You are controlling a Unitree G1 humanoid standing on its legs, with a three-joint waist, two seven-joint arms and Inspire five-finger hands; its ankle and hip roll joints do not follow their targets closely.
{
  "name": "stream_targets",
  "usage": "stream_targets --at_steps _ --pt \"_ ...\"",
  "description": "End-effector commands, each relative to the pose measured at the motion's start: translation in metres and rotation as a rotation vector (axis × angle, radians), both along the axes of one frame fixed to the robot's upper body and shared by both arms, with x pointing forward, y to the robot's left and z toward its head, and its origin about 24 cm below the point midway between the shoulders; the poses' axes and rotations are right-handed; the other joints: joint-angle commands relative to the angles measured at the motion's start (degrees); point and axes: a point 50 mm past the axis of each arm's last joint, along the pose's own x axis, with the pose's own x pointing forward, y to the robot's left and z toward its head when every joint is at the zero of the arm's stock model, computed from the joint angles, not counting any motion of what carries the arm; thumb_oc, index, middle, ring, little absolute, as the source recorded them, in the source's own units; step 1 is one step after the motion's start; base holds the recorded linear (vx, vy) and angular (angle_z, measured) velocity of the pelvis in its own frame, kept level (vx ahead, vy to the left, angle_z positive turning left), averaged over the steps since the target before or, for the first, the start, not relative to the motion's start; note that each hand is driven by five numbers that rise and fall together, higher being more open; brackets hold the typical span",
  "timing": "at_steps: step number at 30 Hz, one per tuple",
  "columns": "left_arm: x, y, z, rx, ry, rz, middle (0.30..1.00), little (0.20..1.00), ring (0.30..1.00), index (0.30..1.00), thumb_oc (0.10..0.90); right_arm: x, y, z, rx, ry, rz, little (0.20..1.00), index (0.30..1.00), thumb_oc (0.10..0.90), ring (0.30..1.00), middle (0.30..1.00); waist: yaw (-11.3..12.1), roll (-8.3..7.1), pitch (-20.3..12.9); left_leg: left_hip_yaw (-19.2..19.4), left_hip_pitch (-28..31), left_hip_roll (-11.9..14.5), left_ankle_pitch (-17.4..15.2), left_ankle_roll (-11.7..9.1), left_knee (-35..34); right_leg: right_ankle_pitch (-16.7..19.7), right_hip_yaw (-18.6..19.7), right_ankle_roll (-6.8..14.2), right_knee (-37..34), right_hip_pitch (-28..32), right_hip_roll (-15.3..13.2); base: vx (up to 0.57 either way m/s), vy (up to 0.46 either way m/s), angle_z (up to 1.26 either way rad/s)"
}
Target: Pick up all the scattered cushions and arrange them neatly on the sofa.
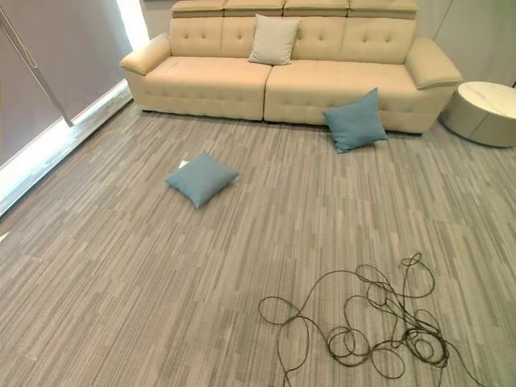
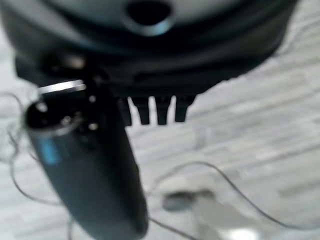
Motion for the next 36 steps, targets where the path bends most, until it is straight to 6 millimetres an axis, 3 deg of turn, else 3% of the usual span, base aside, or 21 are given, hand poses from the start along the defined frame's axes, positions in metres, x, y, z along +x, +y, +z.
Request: stream_targets --at_steps 1,7,10,17,19,20,21,22,23,24,26,28,29,30,33,34,35,36 --pt "-0.001 0.003 0.0 0.029 0.037 0.003 0.9 0.9 0.9 0.9 0.8 -0.02 -0.007 0.003 -0.033 0.089 -0.021 0.9 0.9 0.8 0.9 0.9 0.48 0.37 -0.5 -0.06 -2.41 6.96 5.75 -6.42 -2.5 -4.41 1.26 7.96 0.22 1.36 -4.1 0.0 0.0 0.0" --pt "0.008 -0.011 -0.003 -0.005 0.014 -0.012 0.9 0.9 0.9 0.9 0.8 -0.01 0.005 -0.002 -0.013 0.075 0.013 0.9 0.9 0.8 0.9 0.9 0.6 0.23 -0.17 -0.65 -2.56 7.14 5.76 -6.51 -2.5 -4.69 0.66 7.43 0.22 1.69 -3.83 0.05 -0.045 0.03" --pt "0.026 -0.015 -0.002 -0.001 -0.042 -0.039 0.9 0.9 0.9 0.9 0.8 0.011 0.001 -0.001 -0.04 0.01 0.029 0.9 0.9 0.8 0.9 0.9 0.71 -0.16 0.66 -1.48 -2.88 7.72 6.3 -6.78 -2.5 -5.09 0.14 6.47 0.71 1.61 -2.94 0.04 -0.079 0.07" --pt "0.046 -0.019 0.0 0.005 -0.09 -0.083 0.9 0.9 0.9 0.9 0.8 0.038 0.001 0.001 -0.067 -0.045 0.134 0.9 0.9 0.8 0.9 0.9 1.05 -0.76 1.98 -1.59 -3.51 8.46 6.37 -6.96 -1.13 -6.71 -0.45 5.94 4.09 0.08 -2.64 0.04 -0.058 0.05" --pt "0.057 -0.02 0.002 0.008 -0.121 -0.101 0.9 0.9 0.9 0.9 0.8 0.047 0.006 0.0 -0.065 -0.05 0.205 0.9 0.9 0.8 0.9 0.9 1.12 -1.54 3.39 -1.93 -6.57 9.44 4.2 -7.08 4.57 -8.15 -0.12 4.94 7.09 -1.97 -2.89 0.0 -0.116 0.09" --pt "0.064 -0.021 0.003 0.007 -0.145 -0.118 0.9 0.9 0.9 0.9 0.8 0.047 0.006 0.0 -0.065 -0.043 0.232 0.9 0.9 0.8 0.9 0.9 1.66 -2.07 4.79 -2.37 -10.92 9.92 2.83 -7.54 14.38 -10.07 0.03 3.79 8.63 -2.38 -2.68 0.05 -0.168 0.21" --pt "0.069 -0.024 0.004 0.003 -0.164 -0.123 0.9 0.9 0.9 0.9 0.8 0.047 0.007 0.0 -0.063 -0.041 0.238 0.9 0.9 0.8 0.9 0.9 2.27 -2.49 5.82 -2.44 -14.42 10.58 3.95 -7.92 20.83 -10.82 -0.2 3.01 8.98 -2.04 -2.64 0.06 -0.124 0.26" --pt "0.069 -0.024 0.004 0.004 -0.164 -0.123 0.9 0.9 0.9 0.9 0.8 0.048 0.007 0.0 -0.063 -0.041 0.238 0.9 0.9 0.8 0.9 0.9 2.19 -2.5 5.62 -2.53 -14.74 10.55 4.09 -7.89 20.81 -10.7 -0.29 3.0 8.92 -2.29 -2.63 0.11 -0.132 0.31" --pt "0.076 -0.028 0.005 0.009 -0.179 -0.159 0.9 0.9 0.9 0.9 0.8 0.046 0.007 0.0 -0.064 -0.013 0.263 0.9 0.9 0.8 0.9 0.9 3.82 -3.43 7.72 -1.38 -19.47 12.0 7.98 -8.33 29.33 -12.14 -1.23 1.85 8.74 -0.69 -2.59 0.17 -0.071 0.15" --pt "0.078 -0.029 0.005 0.007 -0.181 -0.174 0.9 0.9 0.9 0.9 0.8 0.046 0.007 0.0 -0.065 -0.01 0.271 0.9 0.9 0.8 0.9 0.9 4.18 -3.43 8.33 0.2 -21.8 13.38 8.28 -8.13 29.17 -13.05 -1.89 1.8 8.25 0.18 -2.12 0.28 -0.039 0.06" --pt "0.069 -0.032 0.002 -0.002 -0.156 -0.191 0.9 0.9 0.9 0.9 0.8 0.042 0.008 -0.001 -0.063 -0.002 0.265 0.9 0.9 0.8 0.9 0.9 5.46 -3.34 8.28 3.24 -24.25 14.22 6.15 -6.83 23.27 -13.96 -2.56 2.94 6.81 2.67 -1.92 0.36 0.139 0.18" --pt "0.049 -0.032 -0.002 -0.01 -0.08 -0.222 0.9 0.9 0.9 0.9 0.8 0.045 0.013 -0.002 -0.057 -0.025 0.279 0.9 0.9 0.8 0.9 0.9 7.11 -3.63 7.65 3.69 -26.37 14.26 9.84 -7.64 13.09 -14.32 -3.37 4.81 5.04 5.27 -1.87 0.47 0.219 0.29" --pt "0.04 -0.03 -0.004 -0.007 -0.042 -0.227 0.9 0.9 0.9 0.9 0.8 0.047 0.015 -0.003 -0.056 -0.027 0.293 0.9 0.9 0.8 0.9 0.9 7.9 -4.39 7.57 2.69 -27.41 14.53 9.89 -8.52 9.4 -15.25 -3.13 5.55 4.69 6.6 -2.37 0.41 0.212 0.13" --pt "0.031 -0.028 -0.005 -0.005 -0.006 -0.226 0.9 0.9 0.9 0.9 0.8 0.045 0.018 -0.004 -0.05 -0.019 0.305 0.9 0.9 0.8 0.9 0.9 8.71 -4.45 7.58 2.58 -28.32 15.36 11.16 -8.04 7.93 -14.81 -3.28 5.98 4.86 6.84 -2.44 0.44 0.205 0.0" --pt "-0.001 -0.017 -0.005 0.014 0.101 -0.188 0.9 0.9 0.9 0.9 0.8 0.047 0.027 -0.007 -0.03 -0.004 0.339 0.9 0.9 0.8 0.9 0.9 10.9 -5.84 6.53 0.47 -27.9 12.95 11.68 -7.0 10.58 -15.8 -1.33 7.58 8.49 8.62 -3.67 0.44 0.232 -0.21" --pt "-0.001 -0.017 -0.005 0.014 0.101 -0.188 0.9 0.9 0.9 0.9 0.8 0.047 0.027 -0.007 -0.03 -0.004 0.338 0.9 0.9 0.8 0.9 0.9 11.0 -5.78 6.4 0.54 -28.01 13.05 11.73 -6.97 10.54 -15.67 -1.22 7.59 8.44 8.45 -3.61 0.46 0.285 -0.18" --pt "0.001 -0.009 -0.003 0.038 0.101 -0.217 0.9 0.9 0.9 0.9 0.8 0.054 0.029 -0.007 -0.023 -0.033 0.33 0.9 0.9 0.8 0.9 0.9 11.18 -6.99 6.1 1.82 -26.67 11.51 9.97 -5.19 12.56 -12.42 -1.34 9.43 16.47 6.26 -7.12 0.26 0.192 -0.14" --pt "0.002 -0.009 -0.003 0.038 0.1 -0.217 0.9 0.9 0.9 0.9 0.8 0.054 0.029 -0.007 -0.023 -0.033 0.33 0.9 0.9 0.8 0.9 0.9 11.35 -6.95 5.89 1.98 -26.82 11.62 10.04 -5.14 12.46 -12.28 -1.14 9.44 16.45 5.95 -7.09 0.53 0.439 -0.13"
